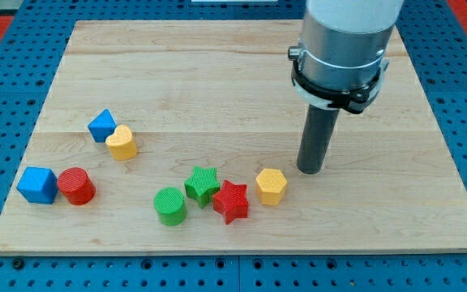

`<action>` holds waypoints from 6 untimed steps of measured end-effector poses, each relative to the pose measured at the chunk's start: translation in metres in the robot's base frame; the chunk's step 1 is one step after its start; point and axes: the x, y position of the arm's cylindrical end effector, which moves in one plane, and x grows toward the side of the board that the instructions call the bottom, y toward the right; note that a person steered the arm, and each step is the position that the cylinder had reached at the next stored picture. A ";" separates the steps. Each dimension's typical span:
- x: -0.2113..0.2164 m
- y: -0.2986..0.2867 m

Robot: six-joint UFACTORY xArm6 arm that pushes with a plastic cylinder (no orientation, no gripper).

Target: Point your arm in between the yellow heart and green star

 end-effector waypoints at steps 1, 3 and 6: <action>-0.010 -0.015; -0.022 -0.107; -0.003 -0.190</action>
